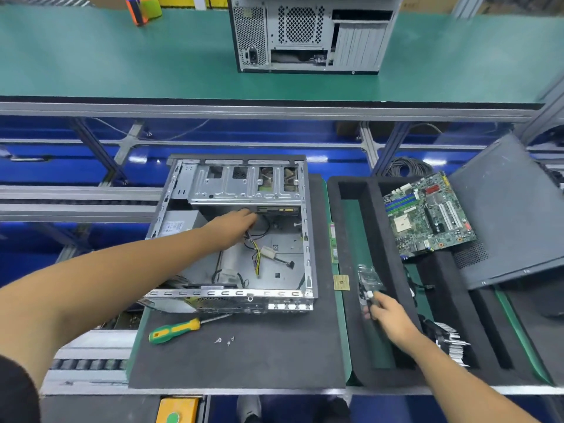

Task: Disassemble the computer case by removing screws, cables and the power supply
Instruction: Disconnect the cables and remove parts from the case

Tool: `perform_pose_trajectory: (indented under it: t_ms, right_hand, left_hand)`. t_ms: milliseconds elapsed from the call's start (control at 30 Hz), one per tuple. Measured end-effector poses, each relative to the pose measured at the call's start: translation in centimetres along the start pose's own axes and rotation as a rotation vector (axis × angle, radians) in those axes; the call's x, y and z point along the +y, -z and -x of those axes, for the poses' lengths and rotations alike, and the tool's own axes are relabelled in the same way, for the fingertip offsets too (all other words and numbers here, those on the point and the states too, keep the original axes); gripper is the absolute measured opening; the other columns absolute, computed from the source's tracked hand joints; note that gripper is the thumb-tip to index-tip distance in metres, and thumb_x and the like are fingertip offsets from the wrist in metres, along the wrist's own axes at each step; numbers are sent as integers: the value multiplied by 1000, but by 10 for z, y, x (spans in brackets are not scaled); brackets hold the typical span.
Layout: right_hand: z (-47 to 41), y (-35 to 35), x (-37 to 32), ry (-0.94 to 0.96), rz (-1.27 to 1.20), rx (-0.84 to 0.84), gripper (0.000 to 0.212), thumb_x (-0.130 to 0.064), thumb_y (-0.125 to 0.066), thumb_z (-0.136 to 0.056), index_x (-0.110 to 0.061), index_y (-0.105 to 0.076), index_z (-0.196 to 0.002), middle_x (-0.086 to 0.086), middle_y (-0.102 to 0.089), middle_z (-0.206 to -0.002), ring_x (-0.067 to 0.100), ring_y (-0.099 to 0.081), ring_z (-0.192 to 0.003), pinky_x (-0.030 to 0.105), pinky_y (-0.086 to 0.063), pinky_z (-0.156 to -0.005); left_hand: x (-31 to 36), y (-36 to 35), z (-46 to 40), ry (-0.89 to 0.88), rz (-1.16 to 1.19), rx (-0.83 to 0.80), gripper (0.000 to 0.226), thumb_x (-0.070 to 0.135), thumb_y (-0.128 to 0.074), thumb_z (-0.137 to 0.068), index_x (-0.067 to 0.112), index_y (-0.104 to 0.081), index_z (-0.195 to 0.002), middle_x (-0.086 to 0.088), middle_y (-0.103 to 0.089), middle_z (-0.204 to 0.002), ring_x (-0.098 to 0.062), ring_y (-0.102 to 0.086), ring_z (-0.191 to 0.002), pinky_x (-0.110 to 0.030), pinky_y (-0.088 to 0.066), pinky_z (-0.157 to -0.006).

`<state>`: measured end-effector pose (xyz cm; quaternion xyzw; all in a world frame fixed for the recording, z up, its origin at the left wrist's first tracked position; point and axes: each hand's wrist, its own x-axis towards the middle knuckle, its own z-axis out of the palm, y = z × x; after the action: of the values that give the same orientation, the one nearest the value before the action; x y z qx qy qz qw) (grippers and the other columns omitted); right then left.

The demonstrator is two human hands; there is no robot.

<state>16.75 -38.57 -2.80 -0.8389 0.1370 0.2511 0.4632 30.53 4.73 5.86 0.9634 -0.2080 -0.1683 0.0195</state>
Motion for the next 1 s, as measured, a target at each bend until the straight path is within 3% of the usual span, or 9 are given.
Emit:
perform_pose_trajectory:
  t_ms: [67, 133, 233, 367, 433, 533, 700, 867, 1000]
  right_hand:
    - [9, 5, -27, 79, 62, -2, 6, -13, -55, -87, -8, -54, -86, 8, -63, -85, 16, -59, -80, 38, -51, -89]
    - [14, 10, -57, 143, 124, 15, 20, -19, -57, -83, -1, -52, -89, 14, -57, -85, 12, -51, -75, 25, -48, -78]
    - [20, 14, -109, 211, 162, 33, 5, 0, -56, -87, 2, -55, -92, 22, -66, -95, 24, -59, -79, 37, -52, -81]
    - [28, 15, -178, 292, 194, -55, 13, 9, -49, -90, 4, -59, -97, 16, -72, -99, 20, -69, -85, 31, -53, -87]
    - [31, 9, -210, 299, 227, -149, 17, 9, -46, -91, 2, -60, -98, 17, -73, -99, 24, -73, -86, 37, -56, -89]
    - [32, -11, -246, 256, 219, -291, 17, 11, -41, -92, 10, -56, -99, 29, -69, -103, 30, -73, -82, 35, -59, -76]
    - [25, -50, -270, 129, 120, -452, 20, 1, -39, -98, 7, -52, -111, 29, -71, -105, 36, -75, -90, 40, -62, -72]
    - [12, -74, -272, 13, 29, -458, 18, 1, -38, -95, -4, -51, -107, 27, -73, -107, 36, -76, -92, 41, -63, -77]
    - [5, -82, -274, -32, 54, -456, 20, -2, -36, -96, -4, -50, -110, 26, -74, -100, 38, -76, -88, 42, -64, -72]
  left_hand:
    - [-6, 4, -2, -8, -48, -20, 36, 6, -63, -93, 14, -52, -126, -8, -51, -125, -30, -55, -106, -50, -51, -87]
    - [-10, 9, -1, -34, -81, -34, 37, 10, -64, -92, 19, -55, -127, -5, -52, -126, -31, -56, -110, -47, -51, -86]
    - [-19, 15, 4, -79, -16, -12, 32, 17, -69, -90, 22, -62, -121, -2, -58, -122, -26, -60, -109, -41, -52, -86]
    - [-23, 20, 11, -100, 32, 45, 25, 16, -69, -90, 27, -68, -112, 9, -66, -116, -16, -63, -104, -32, -51, -79]
    - [-23, 22, 13, -111, 15, 74, 24, 13, -66, -90, 27, -65, -110, 10, -67, -110, -17, -63, -99, -32, -50, -76]
    - [-25, 29, 15, -133, 12, 64, 20, 11, -66, -90, 22, -60, -105, 7, -69, -101, -21, -62, -90, -37, -50, -75]
    - [-42, 36, 20, -170, 29, 84, 11, 20, -68, -95, 22, -62, -105, 9, -68, -92, -17, -59, -81, -32, -43, -68]
    - [-66, 39, 31, -101, 217, 208, 13, 29, -70, -96, 27, -65, -107, 16, -74, -100, -10, -66, -89, -26, -43, -67]
    - [-72, 41, 36, -41, 386, 166, 12, 28, -73, -94, 33, -63, -98, 20, -74, -97, 0, -68, -94, -33, -55, -83]
